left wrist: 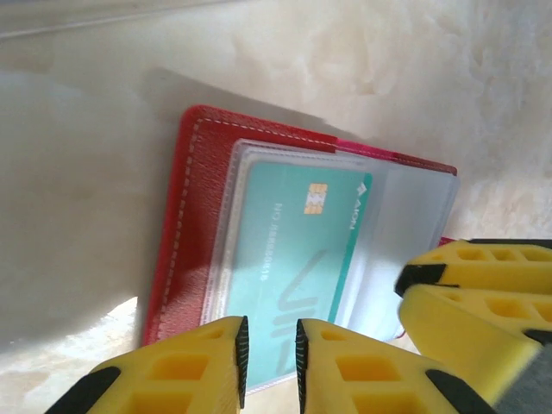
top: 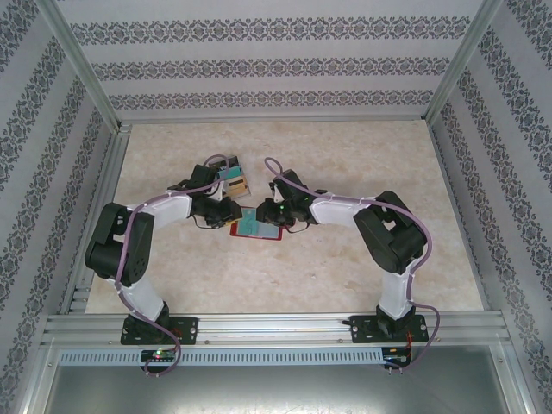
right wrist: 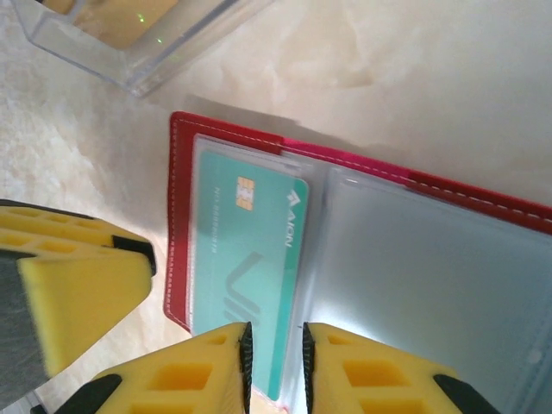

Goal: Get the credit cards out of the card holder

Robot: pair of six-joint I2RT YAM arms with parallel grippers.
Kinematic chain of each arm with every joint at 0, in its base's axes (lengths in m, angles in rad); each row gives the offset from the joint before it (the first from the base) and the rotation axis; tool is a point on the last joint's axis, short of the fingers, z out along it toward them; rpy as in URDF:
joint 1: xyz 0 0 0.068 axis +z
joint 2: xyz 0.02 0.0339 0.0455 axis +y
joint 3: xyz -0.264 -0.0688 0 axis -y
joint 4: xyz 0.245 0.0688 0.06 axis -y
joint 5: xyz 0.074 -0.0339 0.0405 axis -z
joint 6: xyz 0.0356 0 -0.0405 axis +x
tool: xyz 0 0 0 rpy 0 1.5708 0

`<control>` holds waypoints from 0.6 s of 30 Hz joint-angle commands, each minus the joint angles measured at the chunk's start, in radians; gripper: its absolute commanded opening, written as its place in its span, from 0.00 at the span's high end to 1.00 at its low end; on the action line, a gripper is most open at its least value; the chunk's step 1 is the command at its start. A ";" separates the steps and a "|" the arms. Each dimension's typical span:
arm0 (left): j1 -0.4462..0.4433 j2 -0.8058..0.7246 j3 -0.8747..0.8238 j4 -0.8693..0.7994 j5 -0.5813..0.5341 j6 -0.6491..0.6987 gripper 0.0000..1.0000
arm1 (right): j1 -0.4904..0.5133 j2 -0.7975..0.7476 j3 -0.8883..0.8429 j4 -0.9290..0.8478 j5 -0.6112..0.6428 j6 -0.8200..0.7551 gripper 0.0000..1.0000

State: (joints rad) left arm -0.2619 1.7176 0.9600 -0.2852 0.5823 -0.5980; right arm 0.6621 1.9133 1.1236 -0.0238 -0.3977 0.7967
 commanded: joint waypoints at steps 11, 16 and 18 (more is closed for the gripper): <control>0.008 0.065 -0.052 0.030 0.048 0.004 0.76 | 0.009 0.068 0.053 0.002 -0.027 0.008 0.75; 0.006 0.074 -0.063 0.038 0.048 -0.001 0.76 | 0.006 0.079 0.043 0.005 -0.031 0.018 0.76; 0.004 0.076 -0.063 0.038 0.049 -0.002 0.76 | 0.006 0.084 0.042 0.011 -0.039 0.020 0.77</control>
State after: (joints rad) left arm -0.2600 1.7676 0.9199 -0.2512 0.6308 -0.5991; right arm 0.6655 1.9762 1.1576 -0.0216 -0.4133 0.8089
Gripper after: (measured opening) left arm 0.241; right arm 0.237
